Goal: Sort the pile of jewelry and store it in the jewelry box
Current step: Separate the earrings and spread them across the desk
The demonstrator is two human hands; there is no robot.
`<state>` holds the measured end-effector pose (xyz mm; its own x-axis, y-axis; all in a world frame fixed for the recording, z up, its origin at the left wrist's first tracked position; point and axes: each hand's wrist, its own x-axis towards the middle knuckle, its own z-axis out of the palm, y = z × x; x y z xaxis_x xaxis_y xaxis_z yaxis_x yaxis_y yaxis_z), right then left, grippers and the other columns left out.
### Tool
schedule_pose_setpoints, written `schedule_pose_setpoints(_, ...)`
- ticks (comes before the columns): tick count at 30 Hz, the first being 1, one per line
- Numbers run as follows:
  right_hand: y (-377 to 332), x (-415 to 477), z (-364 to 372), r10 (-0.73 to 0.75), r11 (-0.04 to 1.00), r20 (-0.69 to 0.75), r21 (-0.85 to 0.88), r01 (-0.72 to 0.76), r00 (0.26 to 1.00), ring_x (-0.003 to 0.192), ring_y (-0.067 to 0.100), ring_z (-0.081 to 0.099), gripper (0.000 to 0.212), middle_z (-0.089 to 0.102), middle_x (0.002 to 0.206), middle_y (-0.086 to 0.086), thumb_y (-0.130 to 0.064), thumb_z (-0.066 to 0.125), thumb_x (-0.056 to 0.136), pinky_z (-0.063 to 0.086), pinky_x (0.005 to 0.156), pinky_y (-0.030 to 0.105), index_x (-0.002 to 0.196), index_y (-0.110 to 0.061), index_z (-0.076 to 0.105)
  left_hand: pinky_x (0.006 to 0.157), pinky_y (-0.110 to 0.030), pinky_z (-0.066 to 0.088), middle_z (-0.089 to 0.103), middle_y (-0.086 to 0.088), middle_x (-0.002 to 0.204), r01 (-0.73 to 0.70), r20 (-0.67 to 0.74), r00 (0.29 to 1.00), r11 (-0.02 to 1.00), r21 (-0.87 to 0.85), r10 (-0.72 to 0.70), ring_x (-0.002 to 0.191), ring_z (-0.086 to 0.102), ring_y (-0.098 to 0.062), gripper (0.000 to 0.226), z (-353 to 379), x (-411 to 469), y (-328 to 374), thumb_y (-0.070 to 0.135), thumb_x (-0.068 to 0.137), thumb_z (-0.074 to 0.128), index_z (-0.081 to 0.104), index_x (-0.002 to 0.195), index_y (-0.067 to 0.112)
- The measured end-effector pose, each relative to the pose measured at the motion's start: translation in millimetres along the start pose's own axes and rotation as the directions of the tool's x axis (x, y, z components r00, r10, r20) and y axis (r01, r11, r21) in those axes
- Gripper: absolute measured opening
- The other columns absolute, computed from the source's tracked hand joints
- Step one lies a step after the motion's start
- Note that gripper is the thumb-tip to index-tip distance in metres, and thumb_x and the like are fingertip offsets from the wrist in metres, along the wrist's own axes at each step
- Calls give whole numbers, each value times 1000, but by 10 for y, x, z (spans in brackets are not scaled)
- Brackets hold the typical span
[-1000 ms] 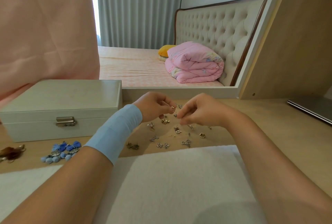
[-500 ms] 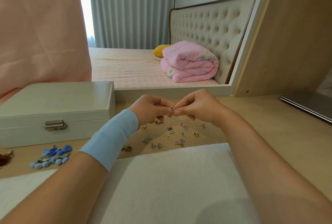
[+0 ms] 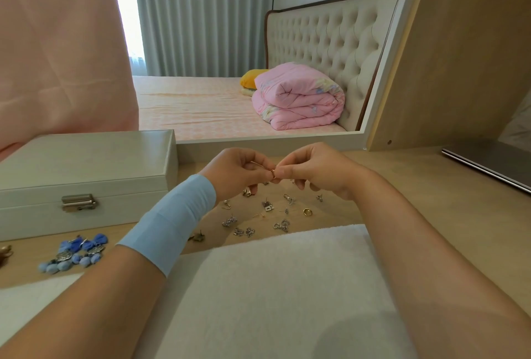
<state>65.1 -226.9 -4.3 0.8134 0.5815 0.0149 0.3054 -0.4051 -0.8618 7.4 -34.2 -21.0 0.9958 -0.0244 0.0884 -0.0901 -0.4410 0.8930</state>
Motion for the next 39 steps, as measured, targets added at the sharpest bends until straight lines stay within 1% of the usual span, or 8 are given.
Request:
schedule_pose_setpoints(7,6,59,-45,-27,998,-97,-57,22,995,67,-1,57,5,69,70,-18,-28,78,88,44,69,21,84,-24,78,52,-12,44,77,5,87,-38,-60,998,997,-63,35,58,54,-9,9,23,27,-8,17,91,68,72,99,16)
schedule_pose_setpoints(9,-13,77,-36,-47,992,-131,-120,31,990,73,-3,62,6,71,72,-17,-29,78,87,47,75,23,83,-25,79,64,-23,52,77,7,85,-50,-110,993,998,-41,45,58,55,-10,7,64,48,-16,18,91,69,72,96,17)
schedule_pose_setpoints(12,-62,76,-29,-68,978,-163,-204,33,984,86,14,68,10,75,83,-5,-30,78,87,54,80,33,86,-20,80,76,-39,55,77,8,82,-45,-130,991,999,-23,42,60,55,-13,3,103,65,-17,18,91,68,71,93,18)
schedule_pose_setpoints(16,-91,68,-28,-67,974,-229,-226,14,971,71,11,67,13,76,82,3,-26,78,86,54,70,32,82,-14,77,69,-35,56,75,8,77,-93,-266,958,994,63,107,57,53,-11,5,132,104,3,19,88,68,69,85,23)
schedule_pose_setpoints(19,-58,41,-56,-6,988,-272,-151,-37,962,59,12,70,9,76,79,2,-17,78,81,50,56,28,76,-12,72,68,-34,55,74,9,76,-90,-212,972,994,57,100,59,55,-10,4,127,102,-12,21,88,69,71,84,23)
schedule_pose_setpoints(26,76,19,-154,85,969,-209,-209,-130,974,50,10,58,14,78,85,2,-12,81,78,45,48,22,90,-17,77,87,-28,52,70,21,82,-33,-46,996,835,550,70,81,63,-1,4,266,175,-146,34,86,71,70,84,38)
schedule_pose_setpoints(30,141,43,-186,68,964,-201,-239,-116,977,46,10,56,12,79,88,0,-8,81,80,54,64,26,87,-17,80,91,-28,43,68,20,96,-96,25,994,698,710,110,90,56,-6,5,336,206,-122,40,88,67,72,88,41)
schedule_pose_setpoints(39,168,49,-175,45,977,-205,-195,-86,978,46,8,55,9,78,86,1,-13,79,83,46,62,22,87,-21,80,89,-33,53,69,20,78,-35,-74,994,871,491,82,85,63,-3,6,310,288,-161,38,87,67,70,92,40)
